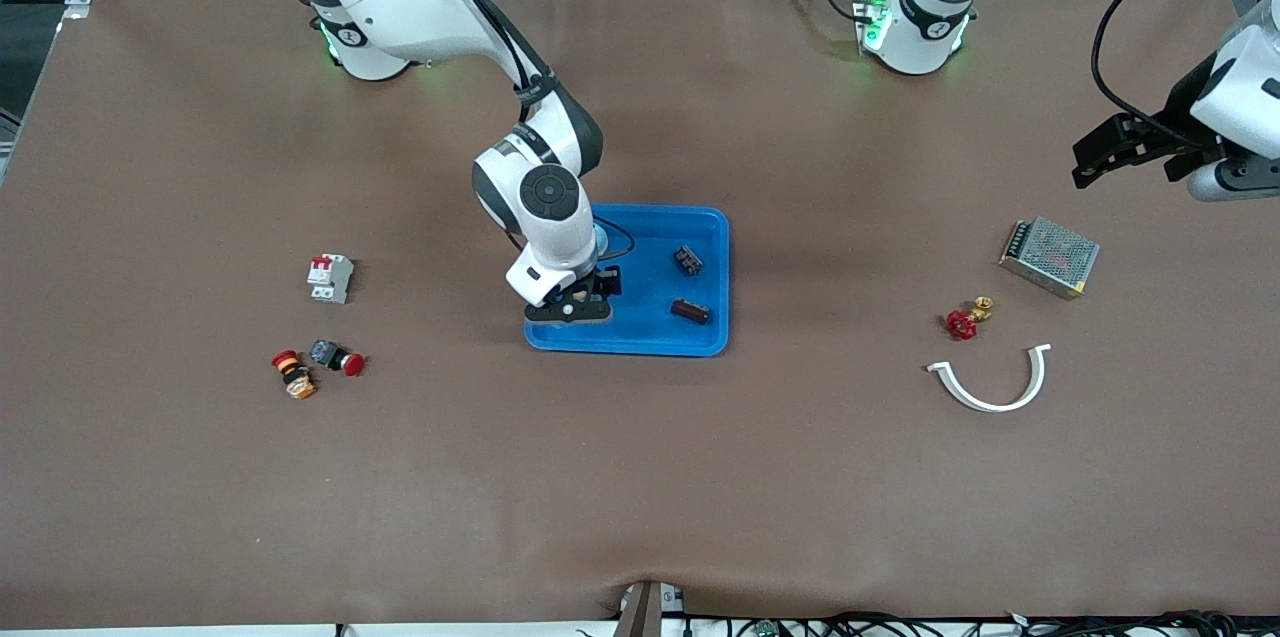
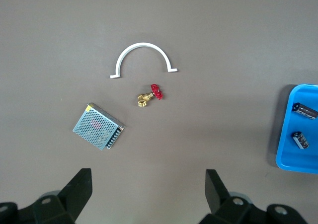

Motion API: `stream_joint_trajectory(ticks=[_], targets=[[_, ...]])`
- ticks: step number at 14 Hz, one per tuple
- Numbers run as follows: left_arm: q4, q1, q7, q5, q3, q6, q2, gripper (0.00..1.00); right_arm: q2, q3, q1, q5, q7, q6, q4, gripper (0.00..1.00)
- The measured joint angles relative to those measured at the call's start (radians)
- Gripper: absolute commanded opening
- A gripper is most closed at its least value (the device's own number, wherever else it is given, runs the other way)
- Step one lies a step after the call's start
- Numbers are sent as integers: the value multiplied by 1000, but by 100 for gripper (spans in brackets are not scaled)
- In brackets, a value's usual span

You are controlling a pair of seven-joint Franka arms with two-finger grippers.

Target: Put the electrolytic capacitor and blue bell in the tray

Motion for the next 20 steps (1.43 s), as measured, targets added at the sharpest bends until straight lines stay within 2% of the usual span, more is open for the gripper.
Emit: stream_joint_trajectory(ticks=[4,12,16,20], targets=[[-7,0,0,0,0,6,0,100,-57,4,16,0,1,-145,23,100],[-9,-1,0,0,-5,10,0,100,-402,0,16,0,-65,-559,40,100],[-9,-1,0,0,-6,11,0,100,-546,-12,-62,2,-179,-673,58,100],[-9,-1,0,0,-6,11,0,100,-598,-17,-206,2,-370,-860,161,100]])
